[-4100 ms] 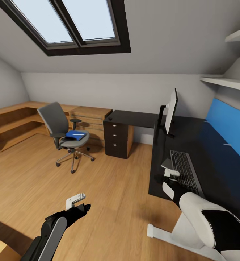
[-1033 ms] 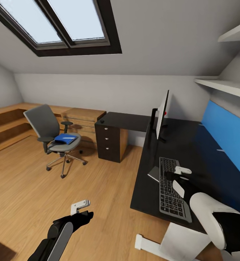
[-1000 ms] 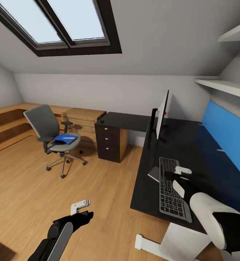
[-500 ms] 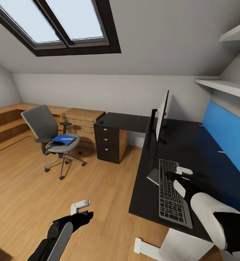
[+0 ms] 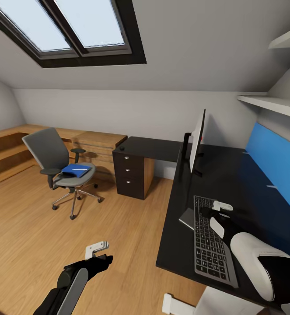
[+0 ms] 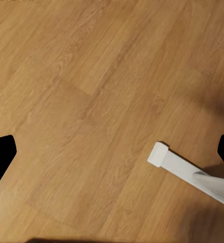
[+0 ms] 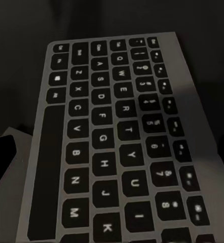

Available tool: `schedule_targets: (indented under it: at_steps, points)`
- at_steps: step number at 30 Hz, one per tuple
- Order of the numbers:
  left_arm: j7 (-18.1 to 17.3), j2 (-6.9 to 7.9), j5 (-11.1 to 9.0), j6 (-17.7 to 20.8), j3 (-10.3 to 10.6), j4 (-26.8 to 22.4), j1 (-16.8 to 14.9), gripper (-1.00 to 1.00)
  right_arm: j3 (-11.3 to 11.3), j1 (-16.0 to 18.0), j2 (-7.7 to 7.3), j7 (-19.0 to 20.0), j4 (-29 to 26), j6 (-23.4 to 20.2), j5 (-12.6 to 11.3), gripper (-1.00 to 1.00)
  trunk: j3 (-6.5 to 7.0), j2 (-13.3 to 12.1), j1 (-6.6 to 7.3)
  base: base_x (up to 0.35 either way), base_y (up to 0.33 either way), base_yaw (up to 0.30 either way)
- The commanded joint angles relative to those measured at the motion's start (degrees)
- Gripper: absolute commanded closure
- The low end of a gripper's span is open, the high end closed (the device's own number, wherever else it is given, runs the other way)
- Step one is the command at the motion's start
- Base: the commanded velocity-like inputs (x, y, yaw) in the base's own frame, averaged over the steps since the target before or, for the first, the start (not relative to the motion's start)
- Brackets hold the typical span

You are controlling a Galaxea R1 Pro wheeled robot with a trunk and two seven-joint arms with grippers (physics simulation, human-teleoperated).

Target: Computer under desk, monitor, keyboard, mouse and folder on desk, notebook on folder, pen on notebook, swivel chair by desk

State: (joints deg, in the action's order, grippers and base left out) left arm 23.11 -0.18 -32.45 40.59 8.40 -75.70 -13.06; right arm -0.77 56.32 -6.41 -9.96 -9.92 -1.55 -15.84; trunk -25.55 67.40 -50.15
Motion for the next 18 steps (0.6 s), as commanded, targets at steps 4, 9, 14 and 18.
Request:
schedule_targets:
  at_steps: [4, 9, 14, 18]
  points:
    - [0.49, 0.02, -0.6, 0.12, 0.04, -0.08, -0.04, -1.0, -0.11, 0.02, -0.01, -0.24, -0.03, -0.19, -0.32, -1.0, -0.06, 0.04, -0.01, 0.039, 0.0, 0.0]
    - [0.39, 0.08, -0.6, 0.11, -0.07, -1.27, -0.04, -1.0, -0.11, 0.02, -0.01, -0.31, 0.1, -0.2, -0.26, -1.0, -0.06, 0.04, -0.01, 0.011, 0.0, 0.0]
    - [0.48, 0.03, -0.66, 0.15, 0.03, -4.4, -0.04, -1.0, -0.1, 0.02, -0.36, -0.35, 0.15, -0.21, -0.24, -1.0, -0.06, 0.04, -0.01, 0.003, 0.0, 0.0]
    - [0.6, 0.01, -0.72, 0.18, 0.17, -5.61, -0.04, -1.0, -0.05, 0.02, -1.39, -0.4, 0.19, -0.21, -0.28, -1.0, -0.06, 0.04, -0.01, 0.0, 0.0, 0.0]
